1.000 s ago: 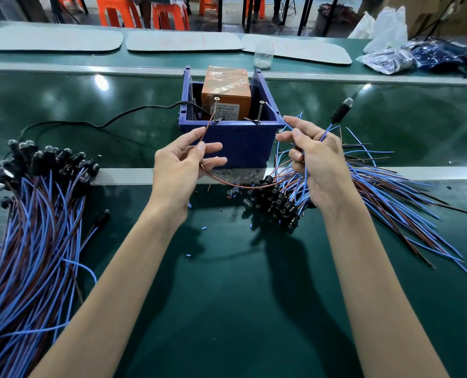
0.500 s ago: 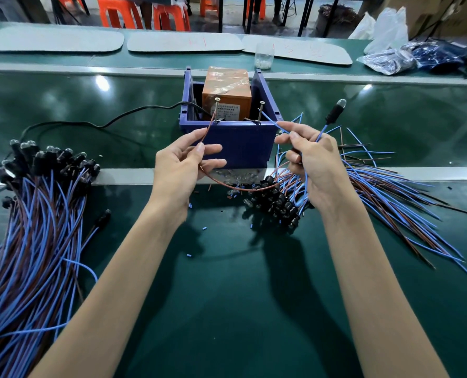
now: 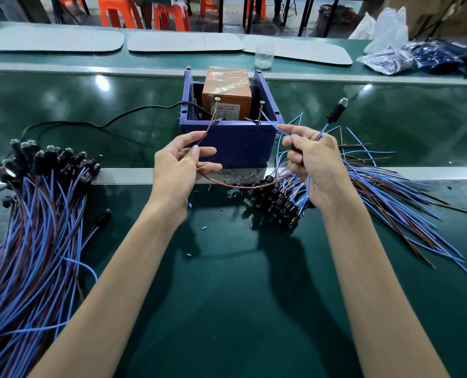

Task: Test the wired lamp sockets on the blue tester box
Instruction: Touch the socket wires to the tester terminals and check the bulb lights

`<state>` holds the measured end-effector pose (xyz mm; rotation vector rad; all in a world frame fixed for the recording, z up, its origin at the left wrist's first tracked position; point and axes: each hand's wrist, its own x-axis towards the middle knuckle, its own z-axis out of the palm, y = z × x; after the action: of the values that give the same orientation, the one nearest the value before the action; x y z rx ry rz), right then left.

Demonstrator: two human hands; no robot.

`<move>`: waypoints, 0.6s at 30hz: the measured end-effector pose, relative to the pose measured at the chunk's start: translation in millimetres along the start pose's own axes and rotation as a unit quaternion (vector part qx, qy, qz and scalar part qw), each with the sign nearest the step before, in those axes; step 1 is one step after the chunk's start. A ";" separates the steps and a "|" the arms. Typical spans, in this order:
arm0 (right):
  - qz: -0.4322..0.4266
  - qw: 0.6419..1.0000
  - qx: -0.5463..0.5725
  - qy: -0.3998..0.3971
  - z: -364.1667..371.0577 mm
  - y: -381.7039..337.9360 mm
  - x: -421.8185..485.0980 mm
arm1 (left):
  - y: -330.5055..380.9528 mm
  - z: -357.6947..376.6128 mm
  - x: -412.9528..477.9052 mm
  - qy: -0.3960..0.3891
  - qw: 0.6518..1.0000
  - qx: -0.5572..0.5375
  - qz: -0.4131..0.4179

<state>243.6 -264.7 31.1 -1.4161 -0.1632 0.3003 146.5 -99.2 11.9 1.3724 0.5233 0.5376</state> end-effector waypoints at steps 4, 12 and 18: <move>-0.002 1.000 0.007 0.003 -0.1 -0.4 0.3 | 1.4 -0.4 -0.3 0.003 1.000 0.004 0.000; -0.010 1.000 0.008 0.007 -1.2 2.9 3.2 | 0.3 -1.0 -0.3 0.008 1.000 0.019 0.001; -0.014 1.000 0.002 0.003 -2.4 4.8 5.5 | -0.4 -0.6 0.6 0.008 1.000 0.023 -0.001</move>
<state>249.0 -264.8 25.7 -1.4091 -0.1769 0.2738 146.6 -98.4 11.3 1.4130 0.5533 0.5388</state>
